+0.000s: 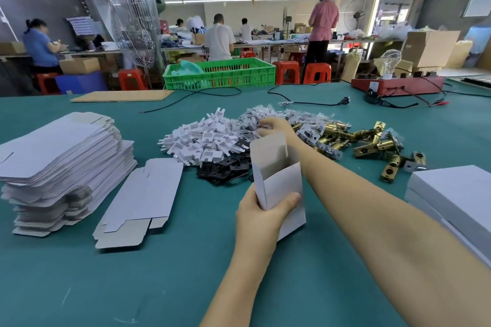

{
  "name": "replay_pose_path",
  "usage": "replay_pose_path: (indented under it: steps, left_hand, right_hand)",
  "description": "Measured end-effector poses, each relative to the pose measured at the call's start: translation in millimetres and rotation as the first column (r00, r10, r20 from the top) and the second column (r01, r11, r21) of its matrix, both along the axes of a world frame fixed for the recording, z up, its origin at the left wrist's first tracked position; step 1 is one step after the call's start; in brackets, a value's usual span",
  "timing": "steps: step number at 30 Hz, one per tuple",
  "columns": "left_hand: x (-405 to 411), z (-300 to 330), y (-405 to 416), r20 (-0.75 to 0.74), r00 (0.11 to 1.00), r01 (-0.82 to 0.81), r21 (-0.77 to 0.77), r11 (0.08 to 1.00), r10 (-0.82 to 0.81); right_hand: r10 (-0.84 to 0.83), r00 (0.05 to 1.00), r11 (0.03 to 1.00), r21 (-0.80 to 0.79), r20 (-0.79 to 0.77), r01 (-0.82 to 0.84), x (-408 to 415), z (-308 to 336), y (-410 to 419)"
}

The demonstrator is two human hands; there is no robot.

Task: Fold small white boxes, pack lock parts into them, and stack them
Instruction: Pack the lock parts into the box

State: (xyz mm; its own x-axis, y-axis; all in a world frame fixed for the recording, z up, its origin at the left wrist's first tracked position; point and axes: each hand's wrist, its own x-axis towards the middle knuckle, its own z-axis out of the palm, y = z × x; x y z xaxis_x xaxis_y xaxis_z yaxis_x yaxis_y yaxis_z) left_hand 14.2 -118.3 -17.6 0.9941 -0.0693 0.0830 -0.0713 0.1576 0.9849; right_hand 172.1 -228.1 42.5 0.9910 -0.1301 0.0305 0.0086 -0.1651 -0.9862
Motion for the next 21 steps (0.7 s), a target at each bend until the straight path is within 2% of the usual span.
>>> replay_pose_path:
  steps: [1, 3, 5, 7, 12, 14, 16, 19, 21]
  left_hand:
    - [0, 1, 0, 0.0, 1.0, -0.002, 0.006, 1.0, 0.002]
    - [-1, 2, 0, -0.001, 1.0, -0.007, 0.016, 1.0, 0.007]
    - [-2, 3, 1, -0.004, 1.0, -0.012, 0.023, 1.0, 0.012]
    - [-3, 4, 1, -0.006, 1.0, -0.017, 0.029, 0.999, 0.017]
    - [-5, 7, 2, -0.006, 1.0, -0.02, 0.046, 0.999, 0.02]
    - [-6, 8, 2, 0.006, 1.0, -0.009, 0.048, 0.999, 0.009]
    - [-6, 7, 3, 0.017, 1.0, 0.004, 0.048, 0.999, -0.005]
    - [-7, 8, 3, 0.024, 1.0, 0.004, 0.043, 0.999, -0.005]
    - [-7, 8, 3, 0.022, 1.0, 0.002, 0.045, 0.999, -0.003]
  right_hand:
    - [-0.042, 0.998, 0.998, 0.049, 0.036, 0.04, -7, 4, -6]
    - [-0.114, 0.993, 0.954, 0.281, 0.036, 0.099, -23, 15, -22]
    - [-0.093, 0.995, 0.836, 0.541, -0.029, 0.094, -47, 22, -41]
    - [-0.096, 0.994, 0.76, 0.64, -0.057, 0.11, -69, 26, -59]
    - [-0.183, 0.979, 0.717, 0.668, -0.092, 0.197, -131, 37, -84]
    - [-0.191, 0.98, 0.751, 0.634, -0.06, 0.185, -151, 42, -90]
    - [-0.171, 0.985, 0.821, 0.55, -0.02, 0.154, -166, 47, -94]
    - [-0.15, 0.988, 0.934, 0.335, 0.044, 0.127, -181, 53, -95]
    - [-0.15, 0.984, 0.966, 0.225, 0.099, 0.124, -186, 57, -93]
